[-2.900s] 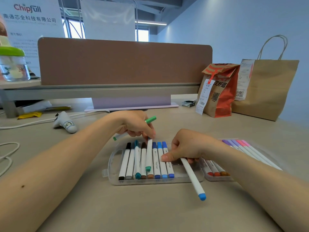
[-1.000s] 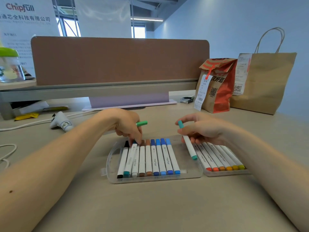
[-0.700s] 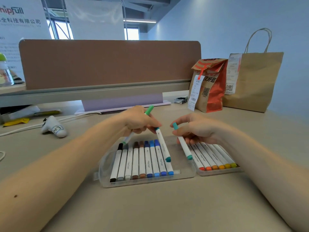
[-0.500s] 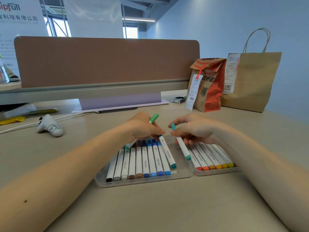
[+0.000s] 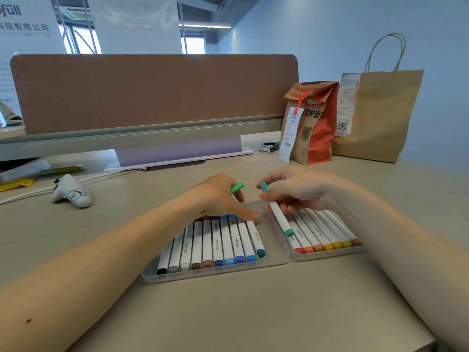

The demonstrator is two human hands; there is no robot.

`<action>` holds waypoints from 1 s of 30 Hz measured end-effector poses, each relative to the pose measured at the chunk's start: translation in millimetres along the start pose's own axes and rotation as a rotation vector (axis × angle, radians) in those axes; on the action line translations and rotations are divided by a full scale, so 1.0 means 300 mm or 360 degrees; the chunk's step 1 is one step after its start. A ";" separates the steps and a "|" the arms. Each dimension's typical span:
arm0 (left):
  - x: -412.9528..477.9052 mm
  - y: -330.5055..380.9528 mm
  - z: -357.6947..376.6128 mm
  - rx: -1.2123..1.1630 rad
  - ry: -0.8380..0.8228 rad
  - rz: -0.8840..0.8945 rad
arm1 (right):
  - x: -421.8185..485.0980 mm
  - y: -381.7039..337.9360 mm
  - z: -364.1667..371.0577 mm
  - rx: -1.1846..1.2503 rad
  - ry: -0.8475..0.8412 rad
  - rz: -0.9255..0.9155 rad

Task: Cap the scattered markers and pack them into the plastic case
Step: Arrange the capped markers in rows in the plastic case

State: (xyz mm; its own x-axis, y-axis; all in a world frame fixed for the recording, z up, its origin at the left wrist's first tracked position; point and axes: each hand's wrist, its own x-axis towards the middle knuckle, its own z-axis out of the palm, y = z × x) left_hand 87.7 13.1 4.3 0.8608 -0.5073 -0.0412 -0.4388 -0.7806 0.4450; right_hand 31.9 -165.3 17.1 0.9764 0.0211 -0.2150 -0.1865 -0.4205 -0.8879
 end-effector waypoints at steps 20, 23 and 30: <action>-0.007 -0.013 -0.078 -0.1433 0.0014 0.0029 | -0.006 -0.012 0.068 -0.0352 -0.0036 0.0027; -0.014 0.003 -0.072 -0.1546 0.0043 0.0094 | -0.007 -0.014 0.073 -0.0326 -0.0021 0.0032; -0.017 0.001 -0.073 -0.1487 0.0081 0.0132 | -0.001 -0.013 0.093 -0.0337 -0.0044 0.0080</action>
State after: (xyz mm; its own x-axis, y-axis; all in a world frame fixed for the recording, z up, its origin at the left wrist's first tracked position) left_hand 88.7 23.4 24.4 0.8559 -0.5146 0.0522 -0.1335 -0.1221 0.9835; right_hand 29.2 -138.5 9.3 0.9626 0.0191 -0.2703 -0.2046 -0.6025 -0.7714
